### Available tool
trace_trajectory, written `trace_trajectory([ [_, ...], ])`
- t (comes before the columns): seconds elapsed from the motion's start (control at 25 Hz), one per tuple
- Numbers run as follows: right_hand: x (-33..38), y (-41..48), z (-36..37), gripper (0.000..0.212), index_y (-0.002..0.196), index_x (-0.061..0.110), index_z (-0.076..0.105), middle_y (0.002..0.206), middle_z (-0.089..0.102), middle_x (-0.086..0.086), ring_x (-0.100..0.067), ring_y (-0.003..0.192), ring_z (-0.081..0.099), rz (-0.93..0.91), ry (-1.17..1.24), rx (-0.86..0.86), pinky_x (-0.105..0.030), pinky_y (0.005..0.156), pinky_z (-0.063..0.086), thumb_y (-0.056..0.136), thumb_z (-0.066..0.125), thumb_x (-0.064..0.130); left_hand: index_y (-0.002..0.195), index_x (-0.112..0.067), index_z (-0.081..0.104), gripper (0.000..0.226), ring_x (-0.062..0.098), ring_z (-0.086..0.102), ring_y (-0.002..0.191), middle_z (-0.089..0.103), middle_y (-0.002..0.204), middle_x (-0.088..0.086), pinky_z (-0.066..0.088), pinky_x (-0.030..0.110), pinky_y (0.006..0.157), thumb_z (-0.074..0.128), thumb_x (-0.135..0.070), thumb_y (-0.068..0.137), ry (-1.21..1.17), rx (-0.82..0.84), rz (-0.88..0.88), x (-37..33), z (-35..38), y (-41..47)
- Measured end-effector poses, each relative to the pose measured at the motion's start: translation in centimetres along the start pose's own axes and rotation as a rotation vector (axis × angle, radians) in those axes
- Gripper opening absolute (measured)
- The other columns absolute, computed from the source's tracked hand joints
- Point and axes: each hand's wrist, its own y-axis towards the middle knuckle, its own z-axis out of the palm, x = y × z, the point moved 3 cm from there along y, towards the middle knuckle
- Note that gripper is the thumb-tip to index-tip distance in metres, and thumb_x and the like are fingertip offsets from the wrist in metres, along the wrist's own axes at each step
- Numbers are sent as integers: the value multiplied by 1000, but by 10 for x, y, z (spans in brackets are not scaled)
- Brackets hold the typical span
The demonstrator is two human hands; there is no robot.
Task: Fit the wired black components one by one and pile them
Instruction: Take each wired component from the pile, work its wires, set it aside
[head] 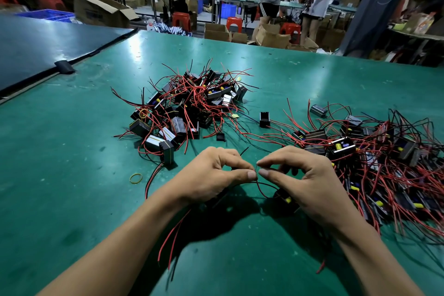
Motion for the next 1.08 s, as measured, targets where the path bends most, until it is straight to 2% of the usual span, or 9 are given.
trace_trajectory([
  [0.28,2,2,5,12,92,19,79,88,73,10,-13,79,68,-46,-16,28,-22,68,52,80,79,15,92,-13,79,12,-1,49,67,53,69,-13,37,14,67,72,-20,87,-43,53,-39,1,-3,-2],
  [0.44,3,1,7,11,93,18,80,87,73,10,-9,79,67,-84,-43,57,-18,67,49,83,77,18,92,-14,80,11,1,50,68,54,70,-11,38,17,68,73,-20,86,-66,64,-63,1,-4,-3],
  [0.56,2,1,9,10,91,22,79,84,72,11,-10,77,66,-92,-55,50,-20,65,49,83,77,17,89,-16,80,9,1,51,70,55,68,-14,38,16,68,73,-21,85,-52,65,-57,2,-5,-3],
  [0.8,2,0,11,5,85,24,73,79,66,11,-12,71,60,-58,-130,39,-14,66,42,89,72,26,85,-20,80,5,3,50,70,55,69,-8,37,16,68,75,-22,84,-32,37,-48,-1,-5,-3],
  [0.88,4,-1,11,9,83,29,68,78,64,14,-10,74,60,-30,-186,56,-20,66,45,91,69,25,85,-20,80,5,4,49,69,54,66,-9,37,18,67,76,-22,84,28,26,-33,-3,-4,-3],
  [1.0,2,-3,16,21,76,33,60,72,60,17,-7,71,57,96,-221,127,-32,65,47,93,67,23,85,-25,80,6,7,50,78,59,69,-11,38,30,81,76,-28,84,263,18,36,-7,-3,-3],
  [1.08,-1,-2,18,21,73,26,60,65,57,15,-5,63,51,188,-228,192,-29,61,43,93,64,25,88,-32,79,8,9,48,87,58,72,-15,33,38,88,73,-37,85,439,29,72,-10,0,-3],
])
